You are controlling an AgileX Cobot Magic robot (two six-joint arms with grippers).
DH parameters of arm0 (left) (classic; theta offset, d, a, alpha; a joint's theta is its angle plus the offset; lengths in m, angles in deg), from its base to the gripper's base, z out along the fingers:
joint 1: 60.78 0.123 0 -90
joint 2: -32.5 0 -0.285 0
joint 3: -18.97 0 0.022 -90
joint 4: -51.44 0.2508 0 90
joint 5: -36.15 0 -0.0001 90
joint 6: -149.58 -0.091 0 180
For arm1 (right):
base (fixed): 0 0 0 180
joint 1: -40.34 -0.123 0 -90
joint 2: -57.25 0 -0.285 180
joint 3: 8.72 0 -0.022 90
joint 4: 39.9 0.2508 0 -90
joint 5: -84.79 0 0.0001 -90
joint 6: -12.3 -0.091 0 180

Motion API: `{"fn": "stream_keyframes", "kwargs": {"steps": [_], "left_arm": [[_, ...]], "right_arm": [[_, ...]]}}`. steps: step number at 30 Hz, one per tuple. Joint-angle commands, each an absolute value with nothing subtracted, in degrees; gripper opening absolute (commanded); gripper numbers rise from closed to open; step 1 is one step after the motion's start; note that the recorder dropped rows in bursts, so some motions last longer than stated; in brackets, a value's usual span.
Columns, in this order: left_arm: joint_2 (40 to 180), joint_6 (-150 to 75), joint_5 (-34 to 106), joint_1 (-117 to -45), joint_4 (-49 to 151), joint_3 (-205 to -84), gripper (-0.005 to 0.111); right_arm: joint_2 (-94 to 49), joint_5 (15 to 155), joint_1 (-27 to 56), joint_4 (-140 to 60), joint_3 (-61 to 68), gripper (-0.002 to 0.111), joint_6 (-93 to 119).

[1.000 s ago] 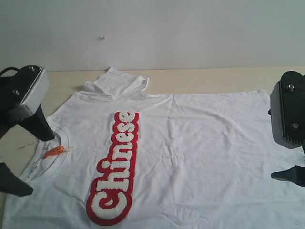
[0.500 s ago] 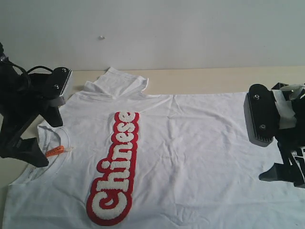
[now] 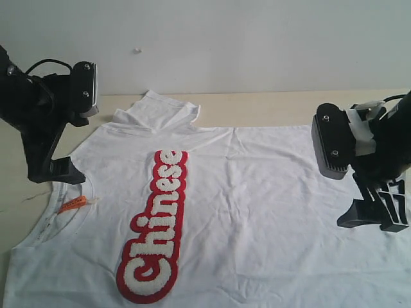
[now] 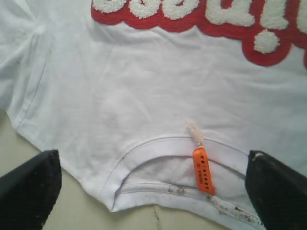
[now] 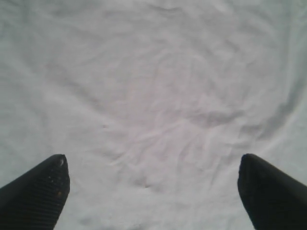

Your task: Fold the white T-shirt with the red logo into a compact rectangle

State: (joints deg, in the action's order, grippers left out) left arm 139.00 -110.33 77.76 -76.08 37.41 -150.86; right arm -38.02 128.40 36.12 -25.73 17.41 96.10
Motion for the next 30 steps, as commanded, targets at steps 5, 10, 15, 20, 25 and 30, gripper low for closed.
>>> {"fn": "stream_keyframes", "kwargs": {"steps": [5, 10, 15, 20, 25, 30], "left_arm": [[138.8, -109.8, 76.9, -75.9, 35.9, -151.1, 0.105], [139.1, -109.5, 74.8, -75.9, 31.0, -151.1, 0.105], [141.0, -109.6, 77.3, -75.9, 36.1, -151.1, 0.105], [145.0, -110.7, 82.7, -74.9, 47.9, -151.3, 0.105], [148.9, -112.1, 87.5, -71.6, 47.4, -153.9, 0.105], [151.6, -112.7, 90.9, -70.6, 45.6, -156.9, 0.105]], "right_arm": [[-38.5, 122.7, 36.0, -25.3, 17.0, 0.089, 92.6], [-38.5, 119.8, 36.0, -25.3, 17.0, 0.096, 93.1], [-39.2, 117.4, 36.0, -26.0, 17.0, 0.105, 91.3], [-40.5, 117.9, 36.0, -28.1, 17.0, 0.105, 92.6], [-41.9, 119.0, 36.0, -28.6, 17.0, 0.105, 93.2], [-43.6, 120.2, 36.0, -28.6, 17.0, 0.105, 93.2]]}}
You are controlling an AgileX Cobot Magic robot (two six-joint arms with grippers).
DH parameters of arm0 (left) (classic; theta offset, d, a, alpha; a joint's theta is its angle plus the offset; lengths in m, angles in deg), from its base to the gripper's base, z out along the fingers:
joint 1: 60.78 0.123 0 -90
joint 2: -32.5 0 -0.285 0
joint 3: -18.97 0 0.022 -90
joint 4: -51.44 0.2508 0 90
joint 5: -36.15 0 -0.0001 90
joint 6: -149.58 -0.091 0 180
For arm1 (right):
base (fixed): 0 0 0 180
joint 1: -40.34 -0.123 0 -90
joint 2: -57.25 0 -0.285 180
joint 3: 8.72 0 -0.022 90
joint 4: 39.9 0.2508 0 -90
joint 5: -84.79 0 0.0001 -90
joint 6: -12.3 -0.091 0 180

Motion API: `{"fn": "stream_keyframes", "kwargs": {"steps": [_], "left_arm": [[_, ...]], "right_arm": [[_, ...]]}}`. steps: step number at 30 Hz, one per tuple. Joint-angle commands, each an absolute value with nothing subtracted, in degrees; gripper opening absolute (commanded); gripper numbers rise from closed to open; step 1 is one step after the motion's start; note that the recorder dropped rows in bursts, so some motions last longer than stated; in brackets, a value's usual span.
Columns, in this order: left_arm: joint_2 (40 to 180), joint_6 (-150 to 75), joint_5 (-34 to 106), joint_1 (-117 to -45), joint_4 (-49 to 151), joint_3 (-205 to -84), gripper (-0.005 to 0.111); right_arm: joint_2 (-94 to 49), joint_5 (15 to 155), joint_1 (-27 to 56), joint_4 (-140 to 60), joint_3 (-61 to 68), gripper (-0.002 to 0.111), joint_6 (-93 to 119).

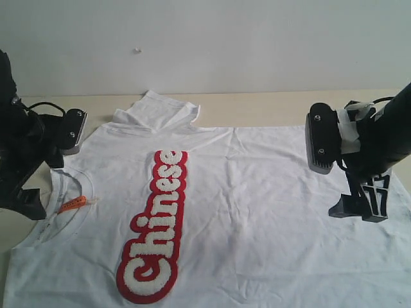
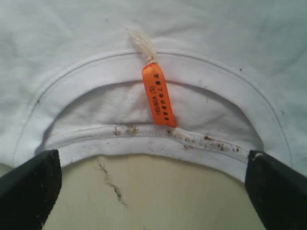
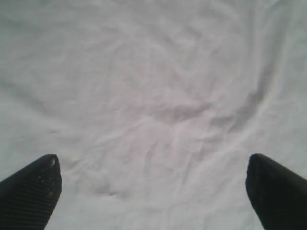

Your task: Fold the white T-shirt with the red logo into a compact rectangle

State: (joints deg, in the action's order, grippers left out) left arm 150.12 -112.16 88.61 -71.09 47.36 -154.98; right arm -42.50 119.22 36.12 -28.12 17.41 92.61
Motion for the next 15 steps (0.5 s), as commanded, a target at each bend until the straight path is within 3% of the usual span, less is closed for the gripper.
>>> {"fn": "stream_keyframes", "kwargs": {"steps": [1, 15], "left_arm": [[152.1, -113.3, 90.8, -70.6, 44.4, -157.2, 0.105], [160.5, -115.6, 94.1, -70.6, 41.5, -161.7, 0.105]], "right_arm": [[-43.9, 120.4, 36.0, -28.6, 17.0, 0.105, 93.2], [-45.3, 121.4, 36.0, -28.4, 17.0, 0.105, 93.1]]}}
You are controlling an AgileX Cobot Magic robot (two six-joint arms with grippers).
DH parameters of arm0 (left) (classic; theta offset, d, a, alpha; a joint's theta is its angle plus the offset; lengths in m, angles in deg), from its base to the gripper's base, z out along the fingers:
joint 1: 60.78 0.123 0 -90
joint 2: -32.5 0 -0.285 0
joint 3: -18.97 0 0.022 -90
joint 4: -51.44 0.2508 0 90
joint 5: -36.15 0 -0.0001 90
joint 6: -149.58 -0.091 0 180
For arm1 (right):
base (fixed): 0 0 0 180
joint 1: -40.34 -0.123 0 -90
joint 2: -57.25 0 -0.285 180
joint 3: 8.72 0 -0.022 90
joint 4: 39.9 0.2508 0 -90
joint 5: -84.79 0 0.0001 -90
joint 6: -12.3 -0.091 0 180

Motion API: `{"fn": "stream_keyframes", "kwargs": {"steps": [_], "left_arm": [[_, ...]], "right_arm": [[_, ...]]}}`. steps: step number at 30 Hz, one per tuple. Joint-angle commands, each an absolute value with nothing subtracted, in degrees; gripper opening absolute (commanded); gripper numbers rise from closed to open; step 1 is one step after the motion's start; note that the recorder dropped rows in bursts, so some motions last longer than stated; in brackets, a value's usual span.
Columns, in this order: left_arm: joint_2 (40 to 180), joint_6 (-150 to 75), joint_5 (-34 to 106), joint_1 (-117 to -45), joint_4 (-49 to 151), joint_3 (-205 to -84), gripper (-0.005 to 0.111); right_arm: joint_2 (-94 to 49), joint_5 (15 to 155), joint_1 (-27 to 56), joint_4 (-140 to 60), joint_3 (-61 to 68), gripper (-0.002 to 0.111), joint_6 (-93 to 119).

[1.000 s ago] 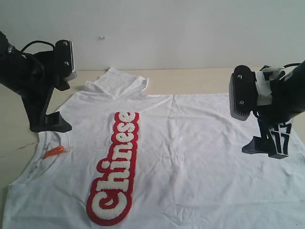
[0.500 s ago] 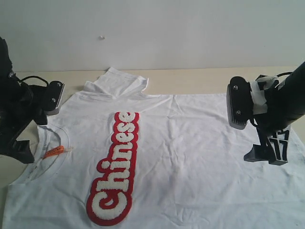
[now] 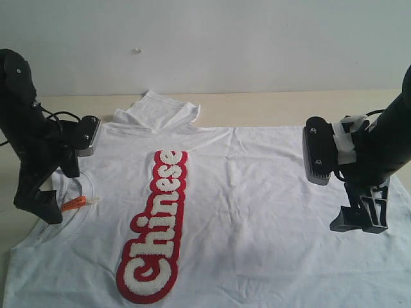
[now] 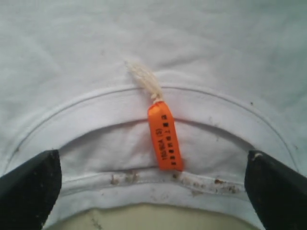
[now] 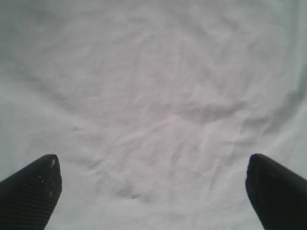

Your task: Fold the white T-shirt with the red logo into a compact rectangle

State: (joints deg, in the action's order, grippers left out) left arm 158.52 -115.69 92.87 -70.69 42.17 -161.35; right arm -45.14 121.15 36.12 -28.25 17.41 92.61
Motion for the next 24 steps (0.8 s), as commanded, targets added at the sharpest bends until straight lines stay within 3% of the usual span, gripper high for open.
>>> {"fn": "stream_keyframes", "kwargs": {"steps": [1, 24], "left_arm": [[161.0, -115.2, 94.1, -70.6, 41.3, -161.7, 0.105], [163.4, -108.6, 93.2, -71.7, 40.8, -161.7, 0.105]], "right_arm": [[-45.3, 121.4, 36.0, -28.4, 17.0, 0.105, 93.1], [-45.3, 119.6, 36.0, -28.4, 17.0, 0.105, 92.5]]}}
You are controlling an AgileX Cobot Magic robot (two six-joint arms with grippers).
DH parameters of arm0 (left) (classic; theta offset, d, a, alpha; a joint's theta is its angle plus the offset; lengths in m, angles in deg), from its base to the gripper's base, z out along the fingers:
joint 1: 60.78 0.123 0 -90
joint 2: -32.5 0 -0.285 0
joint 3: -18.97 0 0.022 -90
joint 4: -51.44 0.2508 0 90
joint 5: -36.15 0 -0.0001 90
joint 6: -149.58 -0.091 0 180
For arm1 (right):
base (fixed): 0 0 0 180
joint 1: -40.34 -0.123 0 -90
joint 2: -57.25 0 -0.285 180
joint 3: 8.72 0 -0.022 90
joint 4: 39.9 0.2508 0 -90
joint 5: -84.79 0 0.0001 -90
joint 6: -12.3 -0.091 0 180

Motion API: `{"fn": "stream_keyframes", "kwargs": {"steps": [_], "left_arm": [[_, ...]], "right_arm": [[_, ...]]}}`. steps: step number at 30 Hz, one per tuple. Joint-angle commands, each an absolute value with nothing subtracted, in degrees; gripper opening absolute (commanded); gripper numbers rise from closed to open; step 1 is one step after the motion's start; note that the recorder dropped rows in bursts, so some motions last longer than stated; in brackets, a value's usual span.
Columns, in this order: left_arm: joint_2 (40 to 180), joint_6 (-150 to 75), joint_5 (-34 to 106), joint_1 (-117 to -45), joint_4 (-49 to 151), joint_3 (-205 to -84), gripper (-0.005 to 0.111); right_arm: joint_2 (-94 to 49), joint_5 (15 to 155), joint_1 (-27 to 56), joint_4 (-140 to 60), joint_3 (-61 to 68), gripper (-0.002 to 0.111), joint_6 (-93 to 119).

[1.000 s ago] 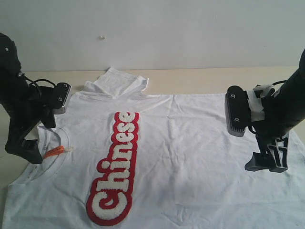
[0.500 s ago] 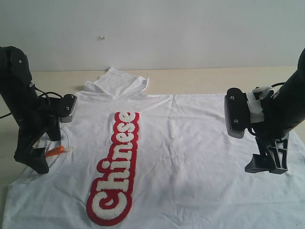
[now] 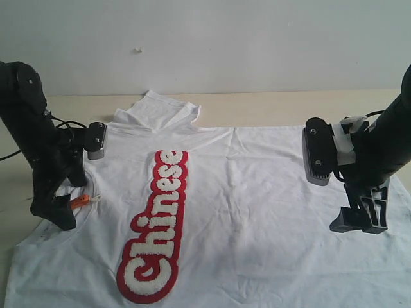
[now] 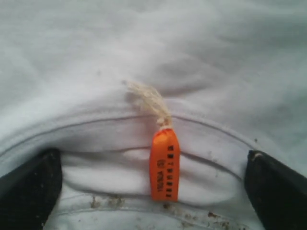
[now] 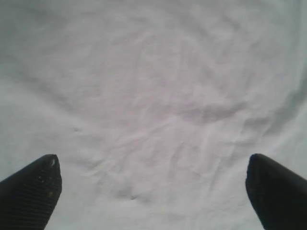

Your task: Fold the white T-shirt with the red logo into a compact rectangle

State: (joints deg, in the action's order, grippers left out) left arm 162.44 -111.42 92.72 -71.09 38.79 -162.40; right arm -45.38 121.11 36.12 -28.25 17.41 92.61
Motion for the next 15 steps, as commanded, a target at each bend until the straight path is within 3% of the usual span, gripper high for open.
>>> {"fn": "stream_keyframes", "kwargs": {"steps": [1, 15], "left_arm": [[162.7, -108.3, 93.2, -71.7, 41.4, -161.7, 0.105], [154.9, -113.3, 89.2, -71.5, 41.2, -161.3, 0.105]], "right_arm": [[-45.3, 119.0, 36.0, -28.4, 17.0, 0.105, 91.9], [-45.3, 116.2, 36.0, -28.4, 17.0, 0.105, 91.6]]}}
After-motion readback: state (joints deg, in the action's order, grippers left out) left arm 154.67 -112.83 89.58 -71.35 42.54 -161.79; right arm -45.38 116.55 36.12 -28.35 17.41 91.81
